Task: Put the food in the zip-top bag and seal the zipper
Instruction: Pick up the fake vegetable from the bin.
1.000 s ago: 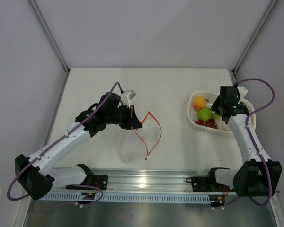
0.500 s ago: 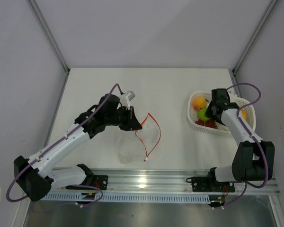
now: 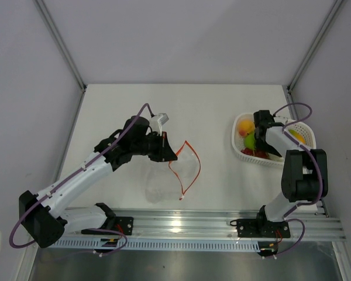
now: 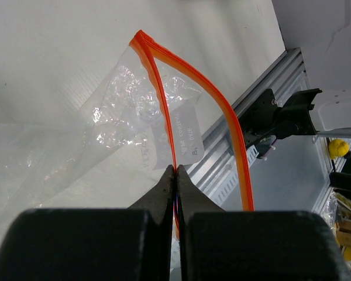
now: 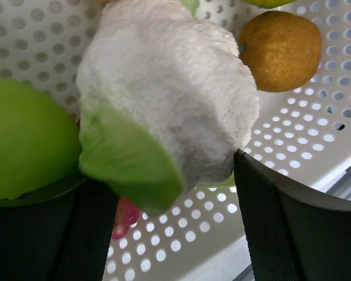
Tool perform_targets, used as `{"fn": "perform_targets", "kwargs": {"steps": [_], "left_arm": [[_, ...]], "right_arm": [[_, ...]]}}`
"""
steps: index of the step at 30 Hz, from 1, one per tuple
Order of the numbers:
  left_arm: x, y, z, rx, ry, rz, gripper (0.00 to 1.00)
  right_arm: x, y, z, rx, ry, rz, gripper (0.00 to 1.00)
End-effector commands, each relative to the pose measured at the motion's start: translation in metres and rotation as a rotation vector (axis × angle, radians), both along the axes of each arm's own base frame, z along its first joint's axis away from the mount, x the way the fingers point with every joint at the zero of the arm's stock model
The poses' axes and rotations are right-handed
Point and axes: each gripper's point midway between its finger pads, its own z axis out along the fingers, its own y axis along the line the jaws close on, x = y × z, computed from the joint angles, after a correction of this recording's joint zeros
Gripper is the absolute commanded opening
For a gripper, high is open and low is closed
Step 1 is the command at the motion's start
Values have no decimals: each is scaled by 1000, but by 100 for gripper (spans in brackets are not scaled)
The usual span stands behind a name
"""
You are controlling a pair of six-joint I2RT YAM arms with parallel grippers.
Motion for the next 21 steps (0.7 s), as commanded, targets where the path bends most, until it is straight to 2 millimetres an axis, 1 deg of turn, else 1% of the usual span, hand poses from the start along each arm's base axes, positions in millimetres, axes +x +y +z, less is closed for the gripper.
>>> {"fn": "perform_targets", "kwargs": {"steps": [1, 4, 7, 8, 11, 12, 13, 14, 15, 18, 19, 21], "left_arm": [[-1, -6, 2, -21, -20, -34, 0], [-2, -5, 3, -23, -19, -35, 1], [-3, -5, 2, -26, -20, -32, 1], [-3, -5, 3, -26, -17, -32, 1], [-4, -5, 3, -27, -15, -34, 1], [-4, -5, 4, -28, -16, -33, 1], [-4, -4, 3, -26, -16, -32, 1], [-4, -5, 2, -25, -14, -31, 0], [-4, -4, 3, -28, -13, -31, 1], [-5, -4, 2, -28, -10, -30, 1], [-6, -4, 2, -29, -8, -30, 1], [-6, -3, 2, -29, -10, -27, 1]], "right_arm": [[18, -20, 16, -139, -42, -52, 75], [22, -26, 15, -185, -39, -59, 71], [25, -28, 19, -208, -57, -59, 60], [26, -27, 21, -210, -65, -57, 50], [26, -25, 24, -215, -73, -50, 32], [26, -25, 26, -218, -77, -50, 19], [25, -23, 28, -221, -77, -46, 14], [25, -22, 30, -223, -82, -46, 4], [24, -21, 35, -224, -97, -45, 0], [23, -11, 48, -228, -121, -23, 0], [23, -4, 60, -226, -143, -9, 0], [22, 3, 73, -221, -168, 8, 0]]}}
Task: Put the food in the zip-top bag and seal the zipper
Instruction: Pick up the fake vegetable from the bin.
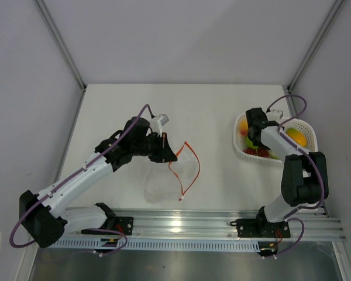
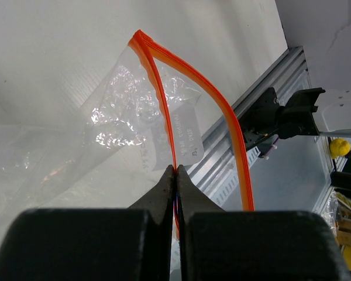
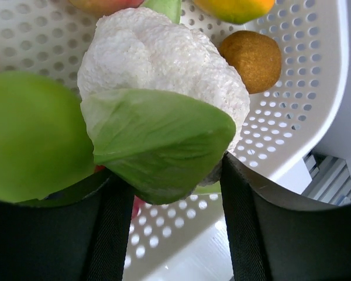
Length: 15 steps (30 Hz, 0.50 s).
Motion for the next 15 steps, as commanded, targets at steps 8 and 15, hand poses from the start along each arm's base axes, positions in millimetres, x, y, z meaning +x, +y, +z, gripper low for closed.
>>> {"fn": "perform_targets", "kwargs": {"steps": [8, 15], "left_arm": [[-2, -3, 8, -25, -27, -20, 0], [11, -8, 11, -8, -50, -6, 1]], "right_arm": [[-5, 36, 114, 108, -271, 104, 0], [-20, 127, 152, 626, -405, 378, 0]]}}
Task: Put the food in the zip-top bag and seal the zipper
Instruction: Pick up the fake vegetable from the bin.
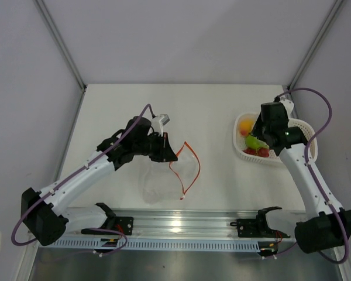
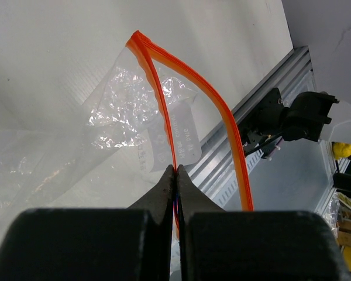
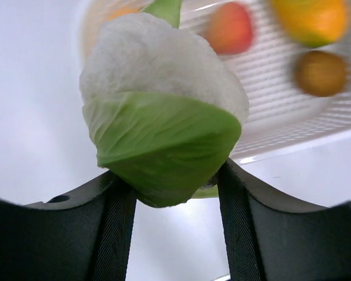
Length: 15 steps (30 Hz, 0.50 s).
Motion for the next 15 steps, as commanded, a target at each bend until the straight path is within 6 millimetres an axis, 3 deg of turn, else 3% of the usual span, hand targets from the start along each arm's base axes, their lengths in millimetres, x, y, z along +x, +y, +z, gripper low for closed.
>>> {"fn": "perform_targets", "kwargs": {"steps": [1, 2, 3, 6, 9, 15], "left_arm": [[12, -9, 20, -21, -69, -9, 1], [15, -9, 18, -11, -70, 0, 1], [16, -9, 17, -8, -69, 0, 0], [20, -11, 19, -7, -79, -1, 1], [22, -13, 17, 0, -72, -4, 1], [28, -17, 23, -8, -85, -1, 1]], "right_arm": [[-11, 69, 33, 343, -85, 233, 0], [-20, 97, 39, 466, -76, 339, 0], [-25, 110, 54, 535, -121, 391, 0], [-46, 151, 72, 770, -115, 529, 0], [-64, 183, 93, 934, -131, 624, 0], [-89, 233, 105, 1075, -93, 736, 0]]}}
